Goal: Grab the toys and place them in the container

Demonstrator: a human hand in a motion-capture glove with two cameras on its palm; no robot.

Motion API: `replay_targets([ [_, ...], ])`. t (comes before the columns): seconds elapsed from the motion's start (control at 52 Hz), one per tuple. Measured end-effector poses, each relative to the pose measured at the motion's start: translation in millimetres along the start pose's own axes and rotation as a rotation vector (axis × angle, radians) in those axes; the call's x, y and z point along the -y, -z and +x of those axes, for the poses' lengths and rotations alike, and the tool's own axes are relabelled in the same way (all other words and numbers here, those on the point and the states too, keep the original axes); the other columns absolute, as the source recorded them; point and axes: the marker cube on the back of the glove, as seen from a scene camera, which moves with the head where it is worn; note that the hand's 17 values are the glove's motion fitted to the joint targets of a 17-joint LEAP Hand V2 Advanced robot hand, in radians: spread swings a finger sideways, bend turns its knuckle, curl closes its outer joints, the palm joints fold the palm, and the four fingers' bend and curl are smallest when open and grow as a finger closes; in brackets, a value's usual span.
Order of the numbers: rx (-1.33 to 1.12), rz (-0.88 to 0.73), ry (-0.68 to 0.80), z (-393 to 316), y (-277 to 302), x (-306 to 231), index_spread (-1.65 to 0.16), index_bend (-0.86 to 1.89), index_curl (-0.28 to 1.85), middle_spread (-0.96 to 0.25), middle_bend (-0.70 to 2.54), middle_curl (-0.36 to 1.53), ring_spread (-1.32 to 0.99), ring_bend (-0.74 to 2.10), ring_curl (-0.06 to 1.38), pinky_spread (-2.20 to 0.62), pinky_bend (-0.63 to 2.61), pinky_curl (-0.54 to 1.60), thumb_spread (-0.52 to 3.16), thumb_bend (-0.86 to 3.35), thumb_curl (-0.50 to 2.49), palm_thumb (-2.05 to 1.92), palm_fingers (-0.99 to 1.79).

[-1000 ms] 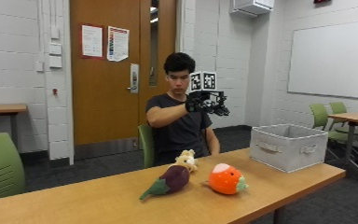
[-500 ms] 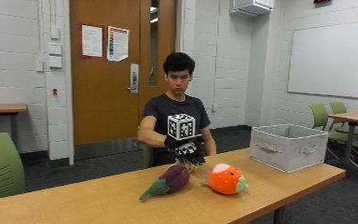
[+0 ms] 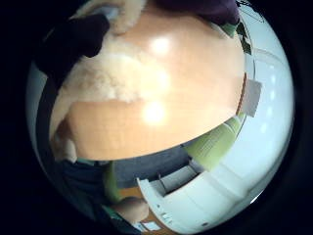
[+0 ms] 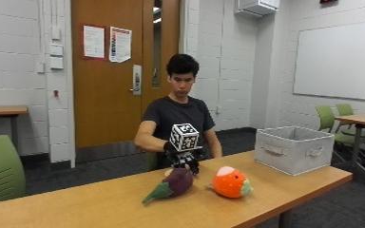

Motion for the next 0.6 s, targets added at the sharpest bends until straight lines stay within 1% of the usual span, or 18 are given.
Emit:
replay_targets([
  [0.058,-0.004,0.006,-0.006,-1.8,0.5,-4.8,-0.38,0.50,0.52,-0.12,0.04,0.19,-0.19,0.32,0.19,-0.04,0.81,0.44,0.92,0.00,0.19,0.03,0.04],
  [0.154,0.008,0.049,0.001,-4.7,4.6,-11.3,-0.39,0.67,0.56,-0.09,0.08,0.16,-0.19,0.41,0.21,-0.08,0.76,0.41,1.04,0.06,0.23,0.16,0.16],
  [0.173,0.011,0.063,0.004,-5.5,5.1,-13.0,-0.39,0.72,0.58,-0.11,0.14,0.17,-0.20,0.43,0.22,-0.09,0.73,0.40,1.07,0.09,0.24,0.21,0.24],
  [0.269,-0.018,0.159,0.014,-5.1,9.7,-14.9,-0.39,0.77,0.62,-0.16,0.21,0.20,-0.24,0.53,0.24,-0.14,0.70,0.38,1.15,0.16,0.28,0.35,0.39],
  [0.288,-0.033,0.182,0.017,-4.3,11.2,-13.6,-0.39,0.77,0.63,-0.17,0.24,0.21,-0.26,0.55,0.25,-0.15,0.69,0.37,1.16,0.18,0.29,0.38,0.43],
  [0.327,-0.059,0.221,0.017,-3.5,14.1,-10.5,-0.39,0.73,0.63,-0.20,0.29,0.23,-0.31,0.64,0.27,-0.20,0.71,0.37,1.19,0.22,0.31,0.46,0.61],
  [0.385,-0.076,0.248,0.015,-3.1,17.7,-5.1,-0.39,0.65,0.64,-0.25,0.36,0.26,-0.37,0.76,0.30,-0.24,0.73,0.37,1.20,0.26,0.35,0.54,0.76],
  [0.519,0.031,0.299,0.063,-6.4,33.6,14.8,-0.39,0.46,0.68,-0.34,0.49,0.32,-0.43,0.90,0.36,-0.32,0.84,0.39,1.07,0.25,0.43,0.62,0.92],
  [0.539,0.051,0.311,0.064,-7.9,37.8,16.2,-0.39,0.42,0.68,-0.34,0.53,0.34,-0.43,0.95,0.38,-0.34,0.83,0.39,1.04,0.25,0.44,0.64,0.99],
  [0.596,0.086,0.351,0.047,-12.5,57.9,20.4,-0.40,0.35,0.69,-0.36,0.57,0.36,-0.43,0.98,0.39,-0.36,0.83,0.39,0.98,0.24,0.47,0.65,1.01],
])
